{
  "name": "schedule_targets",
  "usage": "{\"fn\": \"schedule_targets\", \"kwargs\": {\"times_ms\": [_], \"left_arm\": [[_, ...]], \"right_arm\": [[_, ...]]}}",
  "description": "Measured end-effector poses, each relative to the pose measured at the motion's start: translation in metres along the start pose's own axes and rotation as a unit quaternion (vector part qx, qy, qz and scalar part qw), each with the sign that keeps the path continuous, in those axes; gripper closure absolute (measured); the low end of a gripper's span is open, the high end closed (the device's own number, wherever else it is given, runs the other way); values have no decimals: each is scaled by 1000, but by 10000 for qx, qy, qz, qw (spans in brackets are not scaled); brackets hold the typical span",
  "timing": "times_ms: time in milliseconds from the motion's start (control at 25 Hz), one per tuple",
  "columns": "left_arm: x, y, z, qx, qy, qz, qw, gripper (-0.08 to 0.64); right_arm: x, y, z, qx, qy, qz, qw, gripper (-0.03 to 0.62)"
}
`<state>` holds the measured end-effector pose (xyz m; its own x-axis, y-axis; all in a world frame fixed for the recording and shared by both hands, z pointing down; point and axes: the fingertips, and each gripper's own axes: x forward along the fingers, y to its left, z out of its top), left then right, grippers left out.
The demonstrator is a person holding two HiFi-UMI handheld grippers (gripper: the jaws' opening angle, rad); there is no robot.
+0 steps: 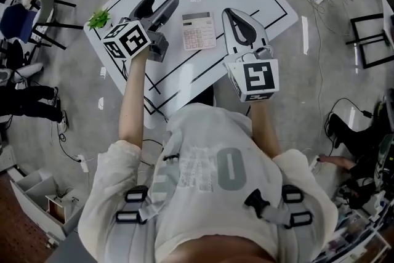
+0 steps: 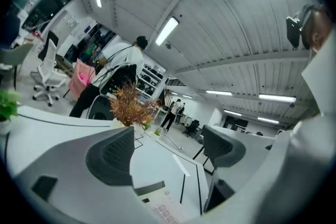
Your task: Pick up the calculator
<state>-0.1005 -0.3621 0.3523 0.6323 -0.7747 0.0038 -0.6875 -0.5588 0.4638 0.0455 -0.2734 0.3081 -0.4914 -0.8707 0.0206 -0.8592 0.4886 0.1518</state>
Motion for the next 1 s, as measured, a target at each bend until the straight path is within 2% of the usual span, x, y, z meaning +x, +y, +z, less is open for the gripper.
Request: {"fn": "schedule_targets", "kwargs": {"times_ms": [160,320,520,720,880,1000], "left_arm": [[16,35,-32,-503,445,-2,9977,164],[31,65,-73,-881,1126,75,9897,164],[49,74,-111,-1501,1887,-229,9702,164],[57,78,-135,-2039,2328,-449,9498,164],[58,76,-152,-2311,2634,-590,9347,166],[59,67,-163,-2411,2976,-811,9202,169]], "right_arm": [[6,3,-10,13,177,78,9998,587],[15,2,-18,24,294,146,9995,587],[29,-1,-30,79,471,242,9986,586],[39,2,-38,166,577,341,9976,586],[43,1,-49,210,675,387,9967,586],[47,-1,-52,260,707,383,9964,587]]}}
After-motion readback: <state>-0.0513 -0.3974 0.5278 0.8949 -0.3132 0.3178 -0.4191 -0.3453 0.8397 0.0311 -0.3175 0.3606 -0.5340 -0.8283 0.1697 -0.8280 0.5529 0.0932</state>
